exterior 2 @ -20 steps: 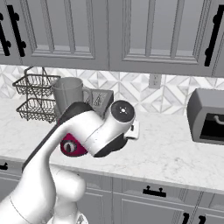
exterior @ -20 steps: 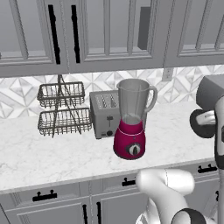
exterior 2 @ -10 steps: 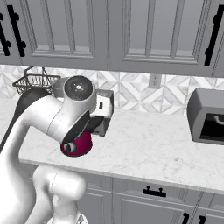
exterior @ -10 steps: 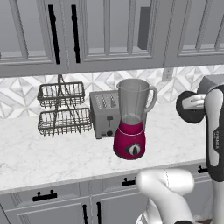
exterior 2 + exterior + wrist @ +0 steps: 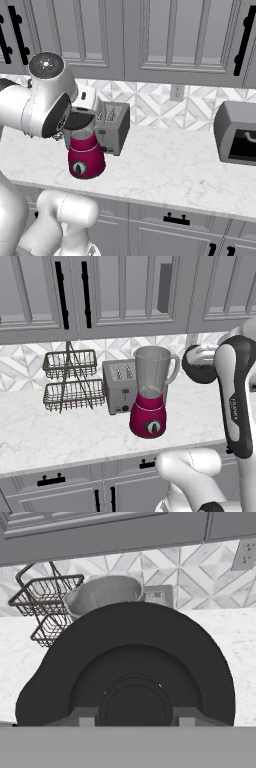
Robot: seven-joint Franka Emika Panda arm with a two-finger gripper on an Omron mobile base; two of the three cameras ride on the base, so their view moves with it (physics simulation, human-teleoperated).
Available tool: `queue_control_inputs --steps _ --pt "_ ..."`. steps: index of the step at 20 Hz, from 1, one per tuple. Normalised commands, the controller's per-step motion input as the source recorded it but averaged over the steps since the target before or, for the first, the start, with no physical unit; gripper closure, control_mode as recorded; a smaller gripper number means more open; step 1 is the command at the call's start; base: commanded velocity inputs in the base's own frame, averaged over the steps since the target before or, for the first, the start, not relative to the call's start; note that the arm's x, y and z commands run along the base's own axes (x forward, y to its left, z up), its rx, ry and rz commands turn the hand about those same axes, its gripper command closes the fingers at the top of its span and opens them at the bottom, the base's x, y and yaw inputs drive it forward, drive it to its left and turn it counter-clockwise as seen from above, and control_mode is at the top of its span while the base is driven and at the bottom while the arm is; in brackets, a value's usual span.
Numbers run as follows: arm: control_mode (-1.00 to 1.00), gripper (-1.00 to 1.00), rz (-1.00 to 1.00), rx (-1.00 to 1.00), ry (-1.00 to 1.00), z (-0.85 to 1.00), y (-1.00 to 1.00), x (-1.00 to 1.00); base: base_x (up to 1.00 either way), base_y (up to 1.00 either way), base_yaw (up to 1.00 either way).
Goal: Close the lid blender by securely placing the lid on top.
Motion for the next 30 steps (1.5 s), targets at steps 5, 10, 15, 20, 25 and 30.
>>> queue_control_inputs --steps 5,10,15,20,25,30 --pt "-1.00 1.00 -0.08 0.00 0.05 0.29 0.48 0.07 0.00 0.00 0.00" --pt "-1.00 1.00 -0.12 -0.03 0.03 0.06 0.35 0.26 0.00 0.00 0.00" --pt "-1.00 1.00 -0.08 -0.02 0.00 0.00 0.18 0.28 0.00 0.00 0.00" --pt "-1.00 1.00 -0.02 0.00 0.00 0.00 0.01 0.29 0.00 0.00 0.00" --pt "-1.00 1.00 0.00 0.00 0.00 0.00 0.00 0.24 0.00 0.00 0.00" --pt "-1.00 1.00 0.00 0.00 0.01 0.00 0.03 0.18 0.00 0.00 0.00"
